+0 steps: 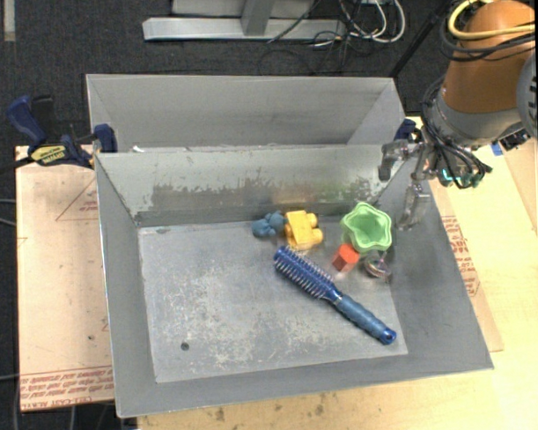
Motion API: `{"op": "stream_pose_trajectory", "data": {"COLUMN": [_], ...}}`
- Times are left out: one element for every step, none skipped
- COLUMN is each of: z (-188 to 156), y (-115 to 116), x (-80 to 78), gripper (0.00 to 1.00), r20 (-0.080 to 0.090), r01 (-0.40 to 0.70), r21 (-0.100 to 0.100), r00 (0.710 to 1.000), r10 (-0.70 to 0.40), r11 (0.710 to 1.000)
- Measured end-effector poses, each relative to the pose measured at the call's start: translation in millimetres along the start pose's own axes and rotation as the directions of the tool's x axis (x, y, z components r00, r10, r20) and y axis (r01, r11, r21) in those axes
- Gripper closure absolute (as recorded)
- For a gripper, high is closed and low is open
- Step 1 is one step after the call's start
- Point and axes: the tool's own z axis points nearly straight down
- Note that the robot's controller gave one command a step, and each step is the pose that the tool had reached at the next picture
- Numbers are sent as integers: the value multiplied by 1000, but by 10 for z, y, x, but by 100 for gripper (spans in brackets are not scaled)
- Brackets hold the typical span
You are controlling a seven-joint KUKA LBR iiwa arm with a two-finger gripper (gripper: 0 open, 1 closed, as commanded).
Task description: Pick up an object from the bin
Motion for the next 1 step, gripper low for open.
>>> {"op": "stream_pose_trajectory", "data": {"z": [1289], "y": [803], "x": [281], "gripper": [0], "r20": [0], "r01": [57], "r21": [-2], "r00": [998], "r10": [-57], "r11": [998]}}
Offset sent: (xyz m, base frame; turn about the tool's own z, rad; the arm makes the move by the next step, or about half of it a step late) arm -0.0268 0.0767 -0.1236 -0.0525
